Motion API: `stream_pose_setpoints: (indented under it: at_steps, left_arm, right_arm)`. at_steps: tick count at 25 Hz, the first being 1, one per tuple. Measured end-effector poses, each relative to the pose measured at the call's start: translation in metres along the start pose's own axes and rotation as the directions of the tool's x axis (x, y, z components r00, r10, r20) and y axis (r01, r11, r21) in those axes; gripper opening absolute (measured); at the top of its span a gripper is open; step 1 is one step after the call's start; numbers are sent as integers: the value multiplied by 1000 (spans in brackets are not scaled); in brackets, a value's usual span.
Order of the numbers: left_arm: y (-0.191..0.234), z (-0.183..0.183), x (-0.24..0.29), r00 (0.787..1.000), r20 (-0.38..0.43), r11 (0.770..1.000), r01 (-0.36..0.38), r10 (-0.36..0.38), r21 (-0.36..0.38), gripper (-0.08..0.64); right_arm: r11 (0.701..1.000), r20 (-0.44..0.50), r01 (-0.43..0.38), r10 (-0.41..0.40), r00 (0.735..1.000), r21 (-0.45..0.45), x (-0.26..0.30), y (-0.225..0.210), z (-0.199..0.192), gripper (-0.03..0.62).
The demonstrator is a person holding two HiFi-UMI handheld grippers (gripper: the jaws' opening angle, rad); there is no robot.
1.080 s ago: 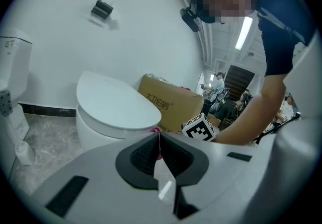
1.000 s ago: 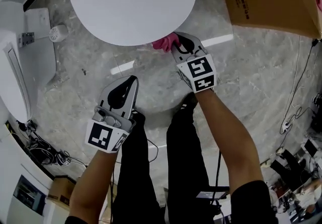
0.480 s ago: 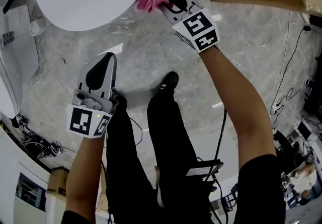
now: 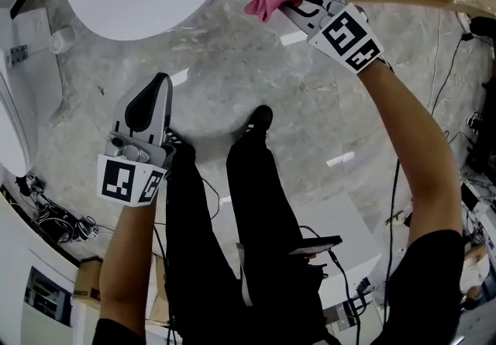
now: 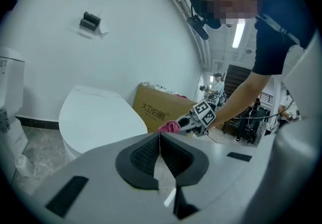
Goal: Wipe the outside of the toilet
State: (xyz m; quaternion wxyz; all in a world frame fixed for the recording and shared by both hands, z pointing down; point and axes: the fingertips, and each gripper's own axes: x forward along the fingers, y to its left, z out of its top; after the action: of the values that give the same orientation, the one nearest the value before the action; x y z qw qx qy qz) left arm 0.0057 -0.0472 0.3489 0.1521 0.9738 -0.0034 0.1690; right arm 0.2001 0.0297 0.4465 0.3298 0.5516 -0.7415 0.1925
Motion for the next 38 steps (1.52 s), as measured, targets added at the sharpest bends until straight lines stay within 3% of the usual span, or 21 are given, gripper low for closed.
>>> stream_pose_setpoints:
  at_steps: [2, 4, 8, 11, 13, 18, 22, 27, 31, 34, 38]
  left_arm:
    - [0, -1, -7, 1000, 2, 1000, 1, -1, -2, 18]
    - [4, -2, -13, 1000, 5, 1000, -14, 14, -15, 18]
    - [28, 7, -27, 998, 24, 998, -57, 58, -34, 18]
    - [46, 13, -45, 996, 47, 997, -70, 72, -35, 18]
    - [59, 13, -59, 995, 55, 996, -81, 83, -38, 18]
    - [108, 7, -95, 990, 85, 994, -108, 110, -35, 18]
    - [145, -8, -125, 986, 83, 989, -141, 144, -39, 18]
    - [180, -34, -148, 976, 76, 979, -202, 202, -10, 18]
    - [204, -54, -151, 963, 55, 965, -263, 262, -3, 18]
    - [209, -63, -144, 967, 56, 968, -250, 250, -1, 18]
    - [214, -70, -132, 969, 61, 970, -242, 241, 11, 18]
  right_arm:
    - [999, 20, -42, 41, 999, 6, -11, 14, 18, 72]
    - [997, 65, -42, 38, 997, 69, -16, 27, 36, 72]
    - [977, 206, 26, -71, 976, 213, -9, 45, 78, 72]
    - [939, 285, 84, -186, 940, 333, -1, 66, 105, 72]
    - [913, 320, 80, -222, 921, 401, 9, 92, 123, 72]
    - [901, 362, -10, -165, 917, 434, 75, 167, 168, 72]
    - [891, 334, -31, -138, 933, 453, 141, 206, 185, 72]
    - [883, 285, 72, -226, 932, 463, 215, 213, 186, 72]
    - [851, 212, 155, -295, 932, 501, 265, 203, 170, 72]
    - [821, 153, 189, -316, 937, 539, 293, 193, 149, 72]
    - [784, 112, 255, -380, 918, 566, 302, 172, 131, 72]
